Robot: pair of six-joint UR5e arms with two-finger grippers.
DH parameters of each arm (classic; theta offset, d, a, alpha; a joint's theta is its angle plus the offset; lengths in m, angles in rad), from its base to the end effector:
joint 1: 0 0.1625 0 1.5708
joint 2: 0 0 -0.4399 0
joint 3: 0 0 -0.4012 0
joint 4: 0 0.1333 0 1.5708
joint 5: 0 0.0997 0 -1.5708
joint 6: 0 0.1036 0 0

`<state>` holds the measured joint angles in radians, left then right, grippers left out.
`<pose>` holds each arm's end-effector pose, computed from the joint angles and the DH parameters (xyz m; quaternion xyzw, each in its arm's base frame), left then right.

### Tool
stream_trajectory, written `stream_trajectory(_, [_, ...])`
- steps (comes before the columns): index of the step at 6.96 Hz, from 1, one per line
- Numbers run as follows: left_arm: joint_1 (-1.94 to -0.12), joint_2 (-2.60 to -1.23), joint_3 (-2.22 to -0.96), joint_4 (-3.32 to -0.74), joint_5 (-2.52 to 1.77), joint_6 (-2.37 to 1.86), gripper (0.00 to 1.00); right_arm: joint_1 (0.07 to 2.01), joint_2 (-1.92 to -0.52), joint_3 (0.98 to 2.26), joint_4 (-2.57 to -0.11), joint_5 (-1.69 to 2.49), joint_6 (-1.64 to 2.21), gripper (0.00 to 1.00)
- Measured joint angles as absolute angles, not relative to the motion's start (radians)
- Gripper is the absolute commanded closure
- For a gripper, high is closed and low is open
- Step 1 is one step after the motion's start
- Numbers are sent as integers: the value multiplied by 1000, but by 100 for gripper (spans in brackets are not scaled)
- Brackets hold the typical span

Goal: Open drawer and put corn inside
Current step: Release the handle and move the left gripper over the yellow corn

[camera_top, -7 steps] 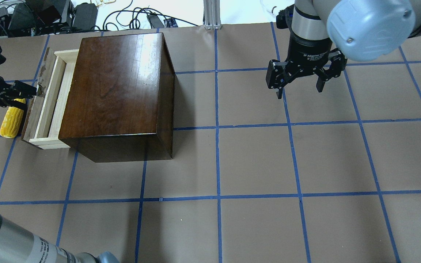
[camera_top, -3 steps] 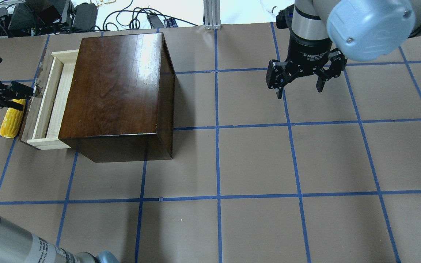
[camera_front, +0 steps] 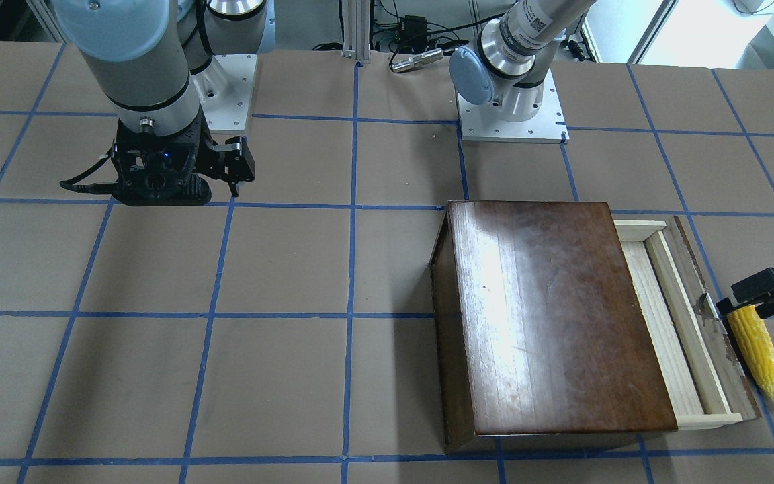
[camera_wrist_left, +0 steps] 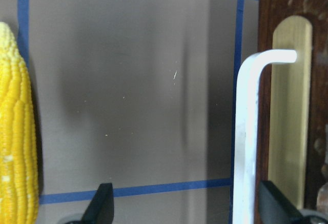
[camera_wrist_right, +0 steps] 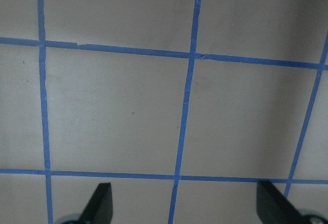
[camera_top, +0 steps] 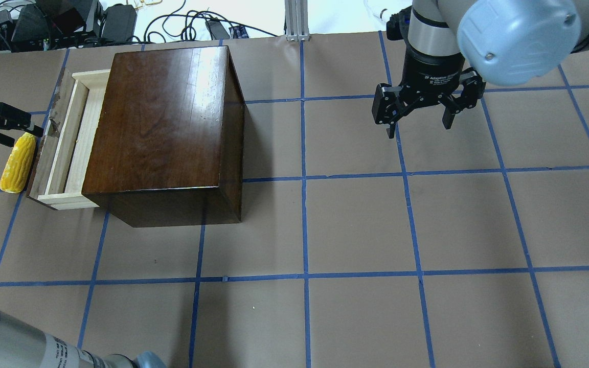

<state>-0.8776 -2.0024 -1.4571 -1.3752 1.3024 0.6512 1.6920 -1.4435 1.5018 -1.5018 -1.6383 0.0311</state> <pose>0.2929 -0.6042 0.3253 0.0289 -0.9888 0.0358 0.1422 0.1909 -0.5229 0.4603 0.0471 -0.9963 -0.0608 0.0384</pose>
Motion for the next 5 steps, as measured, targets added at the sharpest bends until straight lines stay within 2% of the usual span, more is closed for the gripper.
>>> stream_trajectory(2, [-870, -2007, -1347, -1465, 1391, 655, 0, 1692, -1444, 1502, -1502, -1638, 31, 0])
stream_trajectory(5, [-867, -2068, -1333, -1398, 1507, 697, 0, 1692, -1443, 1502, -1502, -1638, 31, 0])
